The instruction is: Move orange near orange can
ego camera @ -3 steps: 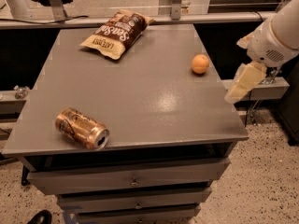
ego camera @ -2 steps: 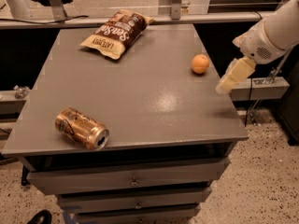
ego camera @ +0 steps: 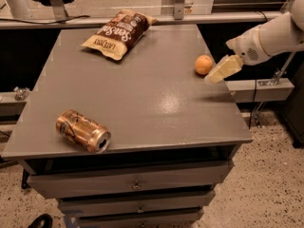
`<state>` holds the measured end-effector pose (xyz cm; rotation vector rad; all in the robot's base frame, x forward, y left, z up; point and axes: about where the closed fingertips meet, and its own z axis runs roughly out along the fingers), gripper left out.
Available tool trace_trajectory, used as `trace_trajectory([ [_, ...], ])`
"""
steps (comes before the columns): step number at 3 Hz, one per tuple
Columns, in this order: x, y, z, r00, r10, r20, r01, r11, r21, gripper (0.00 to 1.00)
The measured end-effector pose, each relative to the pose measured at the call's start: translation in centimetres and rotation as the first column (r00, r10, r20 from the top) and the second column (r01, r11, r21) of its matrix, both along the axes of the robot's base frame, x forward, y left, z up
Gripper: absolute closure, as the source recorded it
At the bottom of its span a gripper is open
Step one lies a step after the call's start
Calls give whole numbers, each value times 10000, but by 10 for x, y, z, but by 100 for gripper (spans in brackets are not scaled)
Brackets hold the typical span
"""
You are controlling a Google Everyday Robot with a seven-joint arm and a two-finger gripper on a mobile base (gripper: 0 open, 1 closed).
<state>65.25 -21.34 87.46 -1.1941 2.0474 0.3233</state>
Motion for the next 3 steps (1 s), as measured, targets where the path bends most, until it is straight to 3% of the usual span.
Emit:
trace_trajectory([
  [1,18,13,-15,10000,12,83,-21,9948,1015,0],
  [2,29,22,-29,10000,-25,48,17,9864,1642,0],
  [3,34,30,-38,10000,-83,-5,82,9790,2039,17],
])
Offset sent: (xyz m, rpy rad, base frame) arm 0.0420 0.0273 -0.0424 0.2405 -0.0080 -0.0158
